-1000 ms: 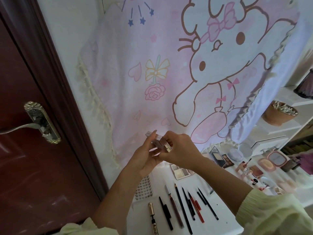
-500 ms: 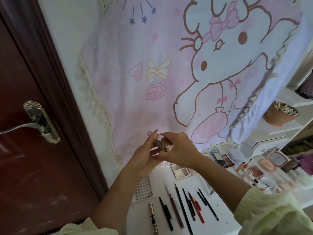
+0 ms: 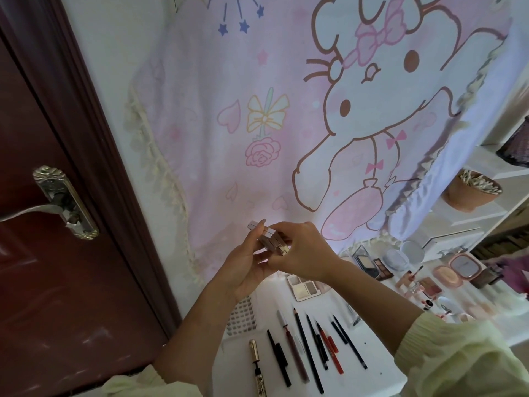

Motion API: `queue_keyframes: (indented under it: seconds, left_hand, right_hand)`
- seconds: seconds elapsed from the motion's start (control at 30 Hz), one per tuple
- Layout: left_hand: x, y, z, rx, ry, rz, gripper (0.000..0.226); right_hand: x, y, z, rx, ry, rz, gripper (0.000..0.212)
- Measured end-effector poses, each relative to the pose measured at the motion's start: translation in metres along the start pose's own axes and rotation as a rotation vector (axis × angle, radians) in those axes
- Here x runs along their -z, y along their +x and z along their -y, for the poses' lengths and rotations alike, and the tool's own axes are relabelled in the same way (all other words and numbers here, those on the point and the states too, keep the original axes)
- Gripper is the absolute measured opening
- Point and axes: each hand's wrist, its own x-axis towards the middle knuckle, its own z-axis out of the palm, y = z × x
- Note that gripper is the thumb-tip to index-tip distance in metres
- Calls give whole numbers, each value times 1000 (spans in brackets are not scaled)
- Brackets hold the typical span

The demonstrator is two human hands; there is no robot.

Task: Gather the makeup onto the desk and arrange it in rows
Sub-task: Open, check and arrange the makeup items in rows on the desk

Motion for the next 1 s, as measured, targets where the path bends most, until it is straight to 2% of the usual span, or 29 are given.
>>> queue_keyframes:
  seconds: [0.13,0.27,0.4,0.57,0.67,0.8,0.93,1.0]
  left_hand:
    - [1,-1,-1,12,-9,0,59]
    - [-1,-5,2,19,-27,8,48]
    - [-1,-4,0,28,-75,11,52]
    - [1,-4,-2,113,-162,27,60]
    - [5,-1,-2,192,-188,49,60]
    - [10,1,-1,280,-236,86,57]
    - [19,10,1,351,-228,122,56]
    - [25,15,4,395,-241,136,57]
  right_hand:
    - [0,1,-2,24,18,17,32]
    - [4,2,-10,-9,-13,-47,20]
    - [10,5,-7,-19,24,51,31]
    - [23,13,-6,-156,304,92,20]
    - [27,19,-13,-189,356,125,21]
    - [32,25,-25,-260,362,87,13]
    - [31,27,-37,-391,394,81,32]
    - [29,26,-46,-469,443,92,30]
